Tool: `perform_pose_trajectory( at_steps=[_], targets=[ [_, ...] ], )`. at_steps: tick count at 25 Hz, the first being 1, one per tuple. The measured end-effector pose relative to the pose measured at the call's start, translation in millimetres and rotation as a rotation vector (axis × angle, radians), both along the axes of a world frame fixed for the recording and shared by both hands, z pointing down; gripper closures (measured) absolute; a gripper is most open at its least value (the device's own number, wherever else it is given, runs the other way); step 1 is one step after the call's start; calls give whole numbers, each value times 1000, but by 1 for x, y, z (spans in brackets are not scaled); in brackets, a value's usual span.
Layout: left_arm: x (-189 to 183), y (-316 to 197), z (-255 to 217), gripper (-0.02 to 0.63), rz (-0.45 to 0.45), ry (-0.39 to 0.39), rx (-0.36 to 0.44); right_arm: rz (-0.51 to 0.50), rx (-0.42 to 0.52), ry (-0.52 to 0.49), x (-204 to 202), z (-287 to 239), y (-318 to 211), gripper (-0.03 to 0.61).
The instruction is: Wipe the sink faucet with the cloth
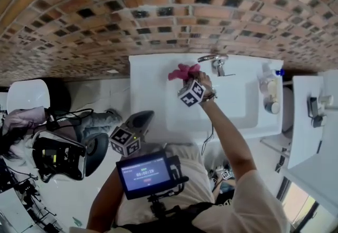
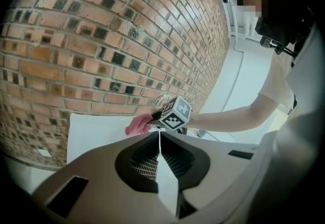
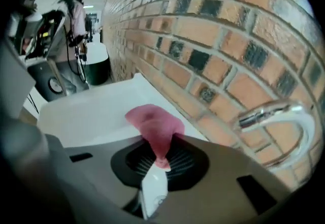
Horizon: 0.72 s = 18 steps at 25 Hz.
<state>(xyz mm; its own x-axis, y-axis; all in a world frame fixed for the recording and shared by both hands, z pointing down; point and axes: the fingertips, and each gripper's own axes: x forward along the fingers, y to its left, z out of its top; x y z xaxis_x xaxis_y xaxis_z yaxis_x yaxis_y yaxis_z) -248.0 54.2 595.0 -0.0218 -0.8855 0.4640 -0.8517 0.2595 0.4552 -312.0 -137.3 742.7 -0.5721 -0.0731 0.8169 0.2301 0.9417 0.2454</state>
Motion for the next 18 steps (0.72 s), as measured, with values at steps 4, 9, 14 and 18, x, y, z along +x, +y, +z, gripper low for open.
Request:
perform_pose_trajectory(
  at_steps=[4, 9, 14, 18],
  targets=[
    [1, 1, 2, 614, -2, 11, -3, 139, -169, -71, 24, 3, 19, 525],
    [-6, 4, 5, 614, 6, 4, 38, 504, -337, -125, 62, 31, -2, 523],
    [1, -8, -5, 614, 37, 30, 24, 707, -166, -164, 67, 33, -65, 523],
    [9, -14, -5, 614, 84, 30, 13, 844, -114, -123, 64, 53, -100, 522]
  ],
)
